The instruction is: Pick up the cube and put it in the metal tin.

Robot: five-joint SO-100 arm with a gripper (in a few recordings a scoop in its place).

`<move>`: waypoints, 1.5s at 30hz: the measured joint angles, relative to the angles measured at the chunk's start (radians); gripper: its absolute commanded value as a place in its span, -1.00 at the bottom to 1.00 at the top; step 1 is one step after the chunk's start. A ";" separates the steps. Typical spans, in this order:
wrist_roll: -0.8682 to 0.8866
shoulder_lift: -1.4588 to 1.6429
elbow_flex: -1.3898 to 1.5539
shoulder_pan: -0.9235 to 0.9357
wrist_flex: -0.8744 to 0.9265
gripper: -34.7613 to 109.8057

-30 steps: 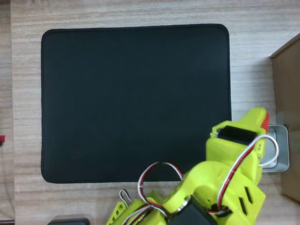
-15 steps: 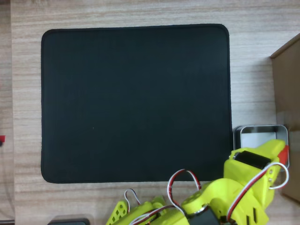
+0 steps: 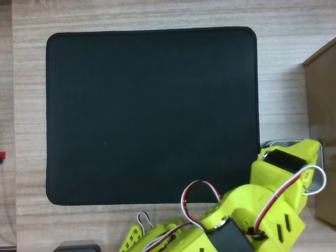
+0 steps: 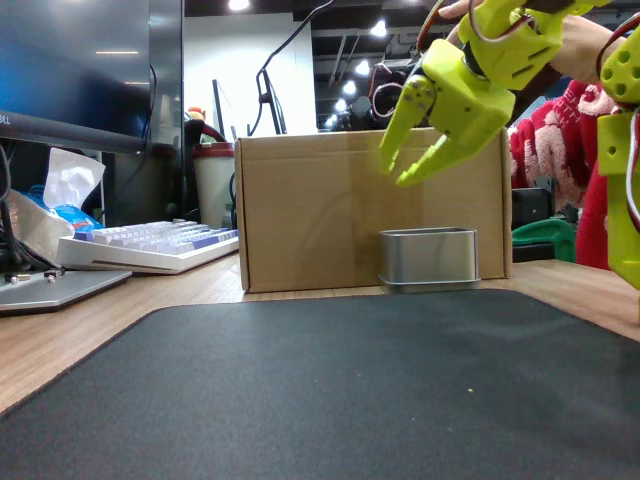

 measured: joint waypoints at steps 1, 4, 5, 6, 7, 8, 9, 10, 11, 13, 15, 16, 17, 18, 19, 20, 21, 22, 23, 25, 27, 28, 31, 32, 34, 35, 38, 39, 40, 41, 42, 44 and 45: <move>0.028 -0.002 -0.023 -0.029 0.000 -0.51; 0.137 -0.002 -0.100 -0.117 0.005 -0.52; 0.170 0.000 -0.120 -0.144 0.005 -0.52; 0.206 0.002 -0.138 -0.179 0.005 -0.52; 0.239 0.002 -0.150 -0.215 0.005 -0.52; 0.259 0.002 -0.170 -0.247 0.005 -0.52; 0.293 0.002 -0.176 -0.284 0.005 -0.52; 0.337 0.009 -0.184 -0.325 0.005 -0.52; 0.373 0.026 -0.189 -0.364 0.005 -0.52; 0.428 0.071 -0.190 -0.453 0.015 -0.52; 0.483 0.117 -0.195 -0.545 0.048 -0.52; 0.522 0.137 -0.195 -0.597 0.080 -0.52; 0.561 0.150 -0.195 -0.640 0.100 -0.52; 0.601 0.170 -0.195 -0.699 0.118 -0.52; 0.638 0.190 -0.179 -0.732 0.123 -0.52; 0.647 0.209 -0.166 -0.770 0.123 -0.52; 0.664 0.236 -0.135 -0.816 0.118 -0.52; 0.664 0.273 -0.101 -0.850 0.117 -0.52; 0.664 0.311 -0.052 -0.868 0.117 -0.52; 0.658 0.379 0.063 -0.893 0.104 -0.52; 0.644 0.440 0.141 -0.911 0.104 -0.52; 0.644 0.466 0.178 -0.905 0.104 -0.52; 0.614 0.554 0.284 -0.910 0.104 -0.52; 0.612 0.583 0.318 -0.907 0.104 -0.52; 0.612 0.641 0.373 -0.923 0.120 -0.52; 0.597 0.681 0.393 -0.922 0.147 -0.52; 0.577 0.749 0.414 -0.922 0.222 -0.52; 0.577 0.769 0.426 -0.922 0.241 -0.52; 0.577 0.784 0.428 -0.922 0.258 -0.52; 0.575 0.787 0.428 -0.922 0.276 -0.52; 0.575 0.787 0.428 -0.922 0.293 -0.52; 0.575 0.787 0.428 -0.922 0.345 -0.52; 0.575 0.787 0.428 -0.922 0.364 -0.52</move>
